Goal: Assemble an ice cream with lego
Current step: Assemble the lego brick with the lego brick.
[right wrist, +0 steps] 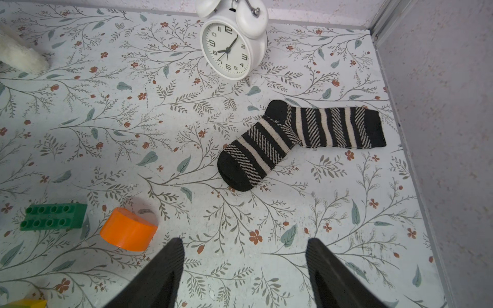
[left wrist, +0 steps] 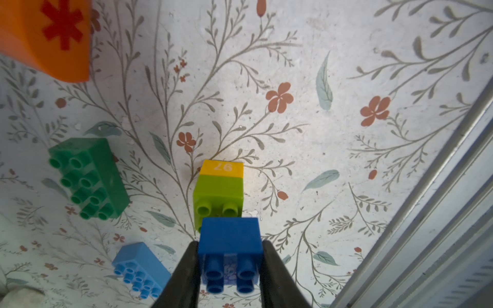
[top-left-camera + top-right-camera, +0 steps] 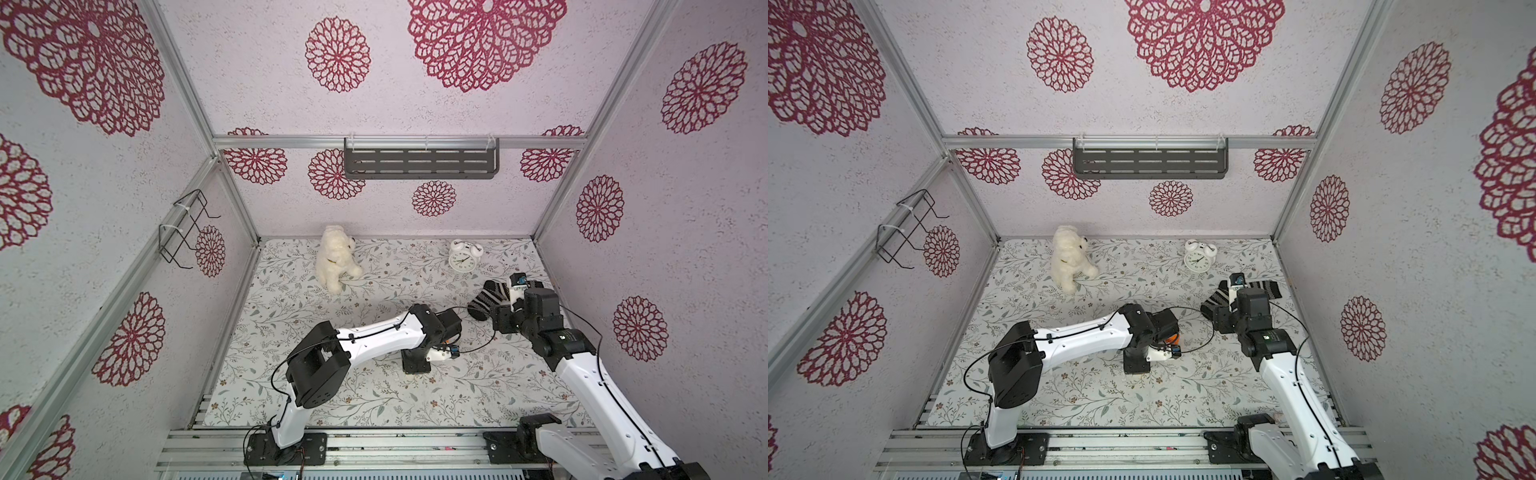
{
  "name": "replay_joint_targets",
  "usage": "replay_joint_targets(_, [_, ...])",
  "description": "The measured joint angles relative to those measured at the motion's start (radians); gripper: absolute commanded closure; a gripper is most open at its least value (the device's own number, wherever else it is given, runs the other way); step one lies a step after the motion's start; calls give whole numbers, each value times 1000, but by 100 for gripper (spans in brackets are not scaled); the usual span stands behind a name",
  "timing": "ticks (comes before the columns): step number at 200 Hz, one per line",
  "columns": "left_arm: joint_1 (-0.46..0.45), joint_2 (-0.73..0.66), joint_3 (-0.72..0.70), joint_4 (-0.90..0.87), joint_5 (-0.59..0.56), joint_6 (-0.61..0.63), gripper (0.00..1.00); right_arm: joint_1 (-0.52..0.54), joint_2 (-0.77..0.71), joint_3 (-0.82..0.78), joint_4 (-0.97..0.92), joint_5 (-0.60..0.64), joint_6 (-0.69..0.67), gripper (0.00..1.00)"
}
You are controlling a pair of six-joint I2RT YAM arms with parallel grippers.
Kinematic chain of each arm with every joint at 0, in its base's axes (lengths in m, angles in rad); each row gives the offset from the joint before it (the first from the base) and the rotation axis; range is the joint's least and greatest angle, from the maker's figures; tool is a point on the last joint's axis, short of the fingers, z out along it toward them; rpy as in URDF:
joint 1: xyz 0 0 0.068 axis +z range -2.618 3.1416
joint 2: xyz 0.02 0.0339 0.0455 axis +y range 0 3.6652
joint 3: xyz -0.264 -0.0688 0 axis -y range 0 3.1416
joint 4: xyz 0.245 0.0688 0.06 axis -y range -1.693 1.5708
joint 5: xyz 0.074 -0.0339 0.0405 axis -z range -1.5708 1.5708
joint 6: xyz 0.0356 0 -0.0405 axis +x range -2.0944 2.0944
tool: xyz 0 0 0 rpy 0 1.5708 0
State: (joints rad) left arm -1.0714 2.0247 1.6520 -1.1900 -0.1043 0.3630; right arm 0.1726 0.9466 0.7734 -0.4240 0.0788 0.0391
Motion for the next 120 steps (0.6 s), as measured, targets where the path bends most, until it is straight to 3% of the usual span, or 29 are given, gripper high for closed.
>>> replay_joint_targets(120, [0, 12, 21, -5, -22, 24, 87, 0, 0, -15, 8, -4, 6, 24])
